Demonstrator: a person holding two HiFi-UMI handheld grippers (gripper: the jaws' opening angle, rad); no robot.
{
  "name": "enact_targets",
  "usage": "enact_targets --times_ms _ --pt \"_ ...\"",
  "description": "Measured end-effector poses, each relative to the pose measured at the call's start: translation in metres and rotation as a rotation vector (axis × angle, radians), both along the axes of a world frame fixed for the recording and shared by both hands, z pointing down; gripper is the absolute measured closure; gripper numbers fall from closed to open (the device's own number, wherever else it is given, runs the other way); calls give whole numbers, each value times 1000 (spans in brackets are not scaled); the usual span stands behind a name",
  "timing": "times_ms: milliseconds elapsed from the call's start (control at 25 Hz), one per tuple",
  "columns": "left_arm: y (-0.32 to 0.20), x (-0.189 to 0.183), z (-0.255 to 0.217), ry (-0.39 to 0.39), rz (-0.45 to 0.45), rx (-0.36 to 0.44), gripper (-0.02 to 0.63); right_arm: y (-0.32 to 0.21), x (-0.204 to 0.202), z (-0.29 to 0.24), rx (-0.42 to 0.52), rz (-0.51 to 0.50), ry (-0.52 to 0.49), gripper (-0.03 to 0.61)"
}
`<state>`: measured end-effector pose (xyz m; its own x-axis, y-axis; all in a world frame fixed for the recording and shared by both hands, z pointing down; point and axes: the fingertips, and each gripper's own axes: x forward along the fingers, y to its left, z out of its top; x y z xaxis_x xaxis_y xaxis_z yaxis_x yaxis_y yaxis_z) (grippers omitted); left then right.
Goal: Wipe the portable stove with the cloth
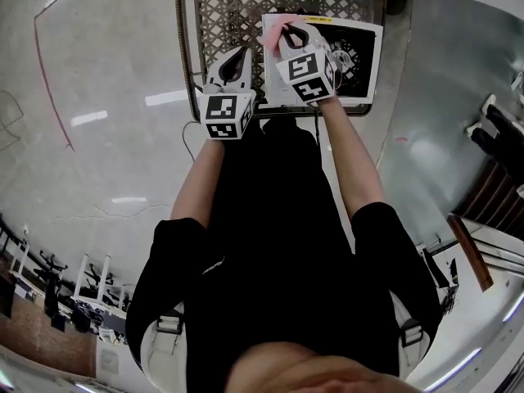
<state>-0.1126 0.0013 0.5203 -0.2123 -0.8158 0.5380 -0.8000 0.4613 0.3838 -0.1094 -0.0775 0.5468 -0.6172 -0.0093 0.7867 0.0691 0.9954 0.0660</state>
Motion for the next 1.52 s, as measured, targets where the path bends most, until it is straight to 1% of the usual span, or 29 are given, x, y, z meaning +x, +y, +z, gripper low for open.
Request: enact_targets --times_ms 120,240,400,520,640,760,880,1040,1200,1360,1520 --pt "-19 3 -16 -56 28 25 615 -10 14 -27 -1 57 -73 569" --pt "-33 7 -42 -103 22 67 615 -20 28 -61 2 97 -186 569" --pt "-38 21 -68 -157 6 101 615 -27 53 -89 3 132 -318 571" --pt "-39 29 -86 -178 -19 132 615 -32 71 -104 8 179 -375 571" --pt "-38 42 -92 -200 -31 144 615 -36 90 -119 0 225 -434 571" --pt "-40 55 -110 -240 -31 163 615 -37 109 -139 -1 250 -494 571" --pt "-40 68 -135 -287 -30 197 615 -38 129 -157 15 263 -533 571" --pt "-36 97 -161 -328 -45 225 615 -37 161 -182 28 273 -585 571" --pt "-32 134 -194 -341 -66 272 615 -39 198 -214 51 282 -648 571" --pt "-30 177 -232 -410 -71 318 615 -39 235 -251 65 272 -732 571" --pt "-16 224 -261 -460 -84 339 615 -31 276 -278 47 261 -777 571"
